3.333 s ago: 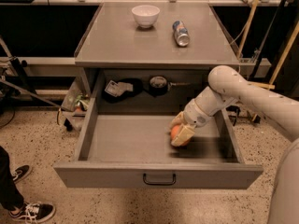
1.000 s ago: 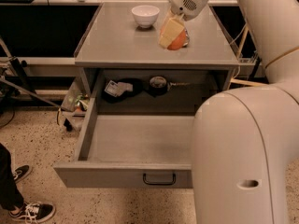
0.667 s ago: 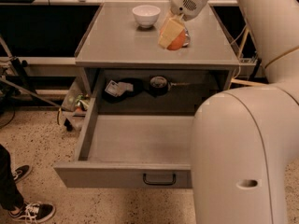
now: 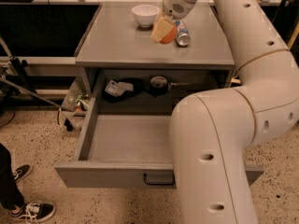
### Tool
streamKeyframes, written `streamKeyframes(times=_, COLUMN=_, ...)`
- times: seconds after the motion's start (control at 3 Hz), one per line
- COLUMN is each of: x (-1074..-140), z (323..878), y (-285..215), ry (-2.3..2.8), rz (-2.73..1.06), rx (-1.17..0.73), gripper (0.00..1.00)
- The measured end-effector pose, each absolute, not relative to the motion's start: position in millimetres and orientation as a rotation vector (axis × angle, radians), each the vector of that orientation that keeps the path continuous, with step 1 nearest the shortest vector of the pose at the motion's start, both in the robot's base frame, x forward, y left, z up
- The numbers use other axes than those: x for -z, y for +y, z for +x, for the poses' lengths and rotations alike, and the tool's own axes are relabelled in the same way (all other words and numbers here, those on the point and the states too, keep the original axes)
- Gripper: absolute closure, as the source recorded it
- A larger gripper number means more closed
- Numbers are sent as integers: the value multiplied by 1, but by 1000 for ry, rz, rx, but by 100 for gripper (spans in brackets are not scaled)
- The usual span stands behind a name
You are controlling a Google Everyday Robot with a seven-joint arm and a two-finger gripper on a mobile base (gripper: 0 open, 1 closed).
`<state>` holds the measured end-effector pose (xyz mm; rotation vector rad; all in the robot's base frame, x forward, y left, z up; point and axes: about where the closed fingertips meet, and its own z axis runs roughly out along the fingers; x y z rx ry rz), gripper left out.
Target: Pick orange from top drawer and place on counter
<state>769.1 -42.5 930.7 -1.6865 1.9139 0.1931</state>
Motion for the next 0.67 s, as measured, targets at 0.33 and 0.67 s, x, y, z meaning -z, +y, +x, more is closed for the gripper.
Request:
streamKeyframes(times=0.33, x=-925, z=800, y=-25, ry=1854, rz=-1665, rx=-145, gripper=100)
streamKeyframes(times=0.67, x=-887, z=817, y=-22, ry=1881, rz=-1645, rx=-175, gripper=100)
